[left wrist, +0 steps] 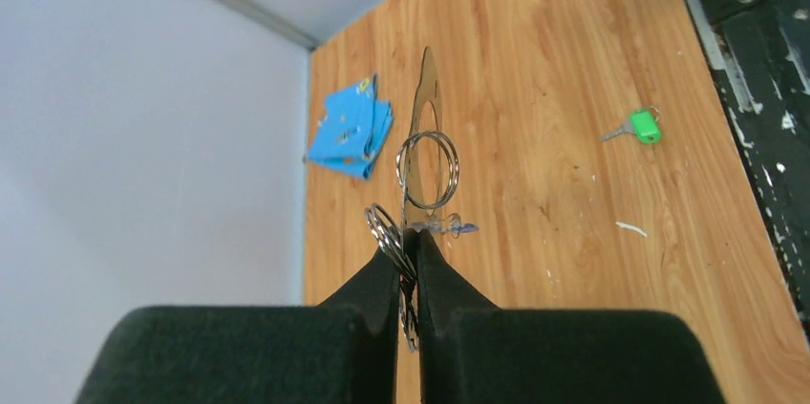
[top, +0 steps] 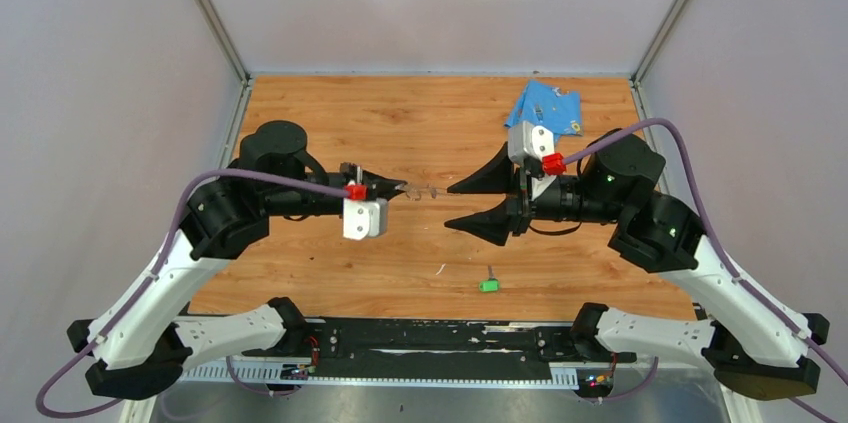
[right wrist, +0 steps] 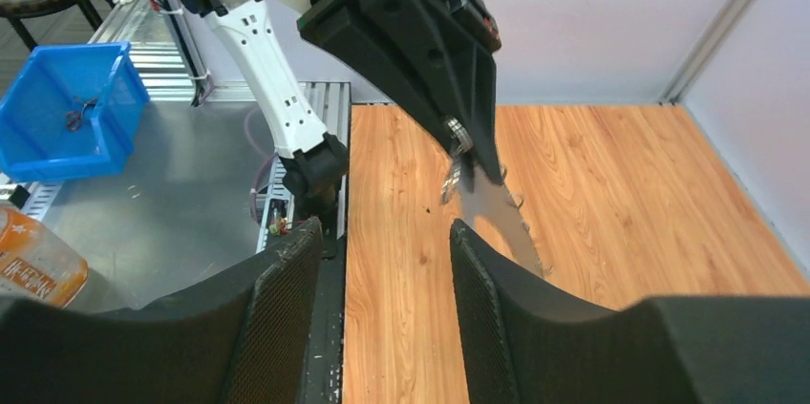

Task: Put the keys on the keyring

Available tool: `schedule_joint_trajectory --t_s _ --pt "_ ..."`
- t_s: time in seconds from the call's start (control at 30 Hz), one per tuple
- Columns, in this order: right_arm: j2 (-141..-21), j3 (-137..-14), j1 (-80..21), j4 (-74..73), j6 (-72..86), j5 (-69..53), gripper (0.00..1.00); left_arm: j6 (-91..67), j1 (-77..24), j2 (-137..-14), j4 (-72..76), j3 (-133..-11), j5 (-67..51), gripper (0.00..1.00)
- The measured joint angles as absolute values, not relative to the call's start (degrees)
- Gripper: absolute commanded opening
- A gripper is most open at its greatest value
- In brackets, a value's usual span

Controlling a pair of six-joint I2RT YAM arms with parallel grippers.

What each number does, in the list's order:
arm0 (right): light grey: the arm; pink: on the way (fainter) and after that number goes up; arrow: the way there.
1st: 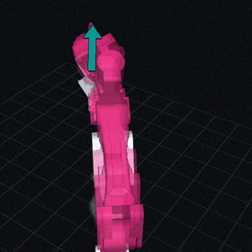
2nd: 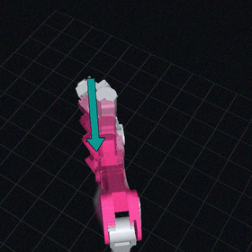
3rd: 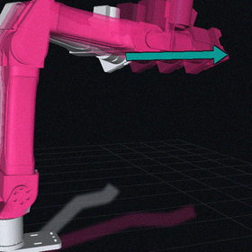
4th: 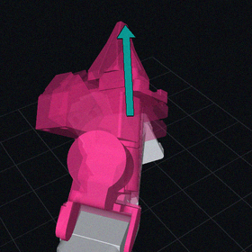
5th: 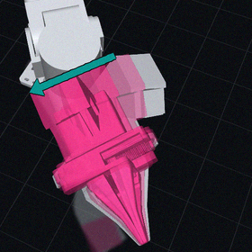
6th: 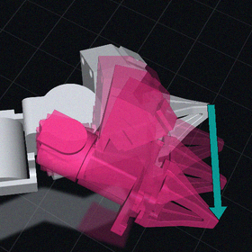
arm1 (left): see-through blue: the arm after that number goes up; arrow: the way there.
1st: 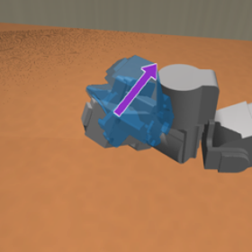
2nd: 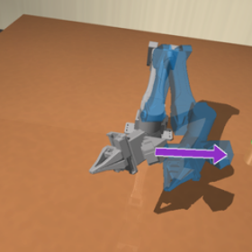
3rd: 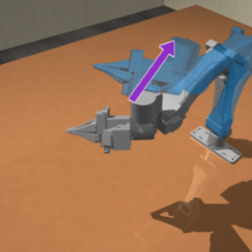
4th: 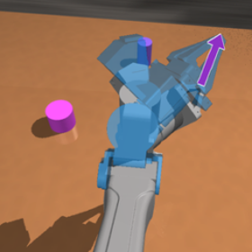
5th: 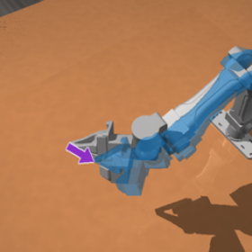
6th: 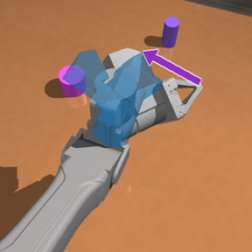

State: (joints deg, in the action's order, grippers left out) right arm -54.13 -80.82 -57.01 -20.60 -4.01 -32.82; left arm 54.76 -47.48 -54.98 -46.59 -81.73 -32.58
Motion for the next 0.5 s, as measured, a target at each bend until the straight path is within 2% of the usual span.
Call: schedule_joint_trajectory --t_s 0.2,0.5 --pt "-52.12 -75.59 -57.01 -16.62 0.27 -28.42 0.51 39.75 -47.48 -55.42 -41.06 -81.6 -22.61 0.0" --pt "-53.91 -68.6 -57.01 -6.39 8.51 -25.06 0.44 29.08 -47.48 -51.16 -32.45 -76.88 -17.45 0.0"
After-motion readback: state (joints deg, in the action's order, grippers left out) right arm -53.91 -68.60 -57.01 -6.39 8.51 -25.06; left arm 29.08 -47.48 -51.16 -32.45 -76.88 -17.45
